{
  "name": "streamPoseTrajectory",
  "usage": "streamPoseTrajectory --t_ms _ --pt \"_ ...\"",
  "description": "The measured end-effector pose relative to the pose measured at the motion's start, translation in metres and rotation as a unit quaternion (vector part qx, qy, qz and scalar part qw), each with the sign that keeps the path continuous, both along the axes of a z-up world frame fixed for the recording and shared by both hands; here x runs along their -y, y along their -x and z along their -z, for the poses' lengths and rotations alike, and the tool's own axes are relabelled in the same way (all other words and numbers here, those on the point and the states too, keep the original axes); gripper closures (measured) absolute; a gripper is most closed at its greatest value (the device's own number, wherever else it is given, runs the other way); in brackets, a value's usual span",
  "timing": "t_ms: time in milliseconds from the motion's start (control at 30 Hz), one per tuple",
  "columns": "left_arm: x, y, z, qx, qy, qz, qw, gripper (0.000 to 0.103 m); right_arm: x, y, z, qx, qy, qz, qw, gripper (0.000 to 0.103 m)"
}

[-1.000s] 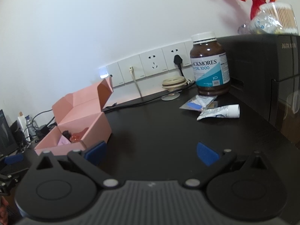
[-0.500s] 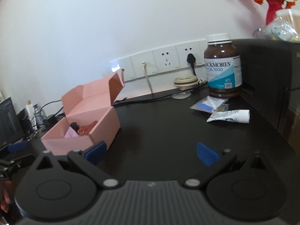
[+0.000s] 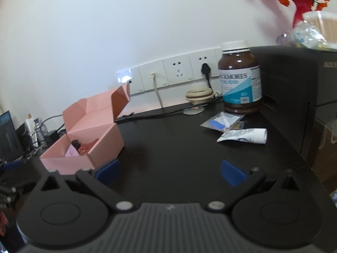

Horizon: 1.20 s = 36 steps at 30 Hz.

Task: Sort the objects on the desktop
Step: 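Move the left gripper toward the plastic bag beside the fish oil bottle, then grasp the small clear plastic bag with the left gripper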

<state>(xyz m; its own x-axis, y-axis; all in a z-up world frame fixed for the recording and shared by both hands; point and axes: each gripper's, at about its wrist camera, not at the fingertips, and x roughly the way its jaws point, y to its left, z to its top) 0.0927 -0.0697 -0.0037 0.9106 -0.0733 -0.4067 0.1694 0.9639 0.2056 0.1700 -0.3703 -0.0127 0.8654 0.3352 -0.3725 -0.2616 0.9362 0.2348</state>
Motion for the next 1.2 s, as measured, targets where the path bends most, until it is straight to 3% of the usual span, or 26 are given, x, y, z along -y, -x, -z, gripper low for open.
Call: streamPoseTrajectory --t_ms 67,200,333,433,600,733,900,1067,1200 --pt "0.007 -0.003 -0.003 -0.005 0.004 0.013 0.9999 0.0 0.002 0.001 0.0 -0.003 0.005 0.012 1.0 0.001" --pt "0.019 -0.016 -0.016 -0.019 0.055 0.045 0.9973 0.0 0.007 0.005 0.0 -0.005 0.013 0.012 1.0 0.001" --pt "0.04 -0.031 -0.025 -0.027 0.071 0.067 0.9949 0.0 0.013 0.004 0.0 -0.01 0.053 0.026 0.998 0.001" --pt "0.063 -0.04 -0.029 -0.022 0.06 0.089 0.994 0.0 0.022 0.006 0.001 -0.006 0.07 0.036 0.997 0.001" --pt "0.107 -0.065 -0.038 -0.003 0.035 0.128 0.9911 0.0 0.046 0.011 0.002 -0.018 0.032 0.035 0.999 0.001" --pt "0.146 -0.092 -0.042 0.018 -0.001 0.128 0.9916 0.0 0.058 0.015 0.006 -0.022 -0.016 0.047 0.999 0.001" --pt "0.183 -0.129 -0.039 0.014 -0.027 0.134 0.9905 0.0 0.059 0.012 0.007 -0.032 -0.018 0.054 0.998 0.001" --pt "0.205 -0.166 -0.034 0.015 -0.028 0.148 0.9884 0.0 0.05 0.015 0.007 -0.022 0.011 0.062 0.998 0.001" --pt "0.217 -0.194 -0.027 0.003 -0.02 0.174 0.9845 0.0 0.053 0.016 0.008 -0.018 0.004 0.068 0.998 0.001"
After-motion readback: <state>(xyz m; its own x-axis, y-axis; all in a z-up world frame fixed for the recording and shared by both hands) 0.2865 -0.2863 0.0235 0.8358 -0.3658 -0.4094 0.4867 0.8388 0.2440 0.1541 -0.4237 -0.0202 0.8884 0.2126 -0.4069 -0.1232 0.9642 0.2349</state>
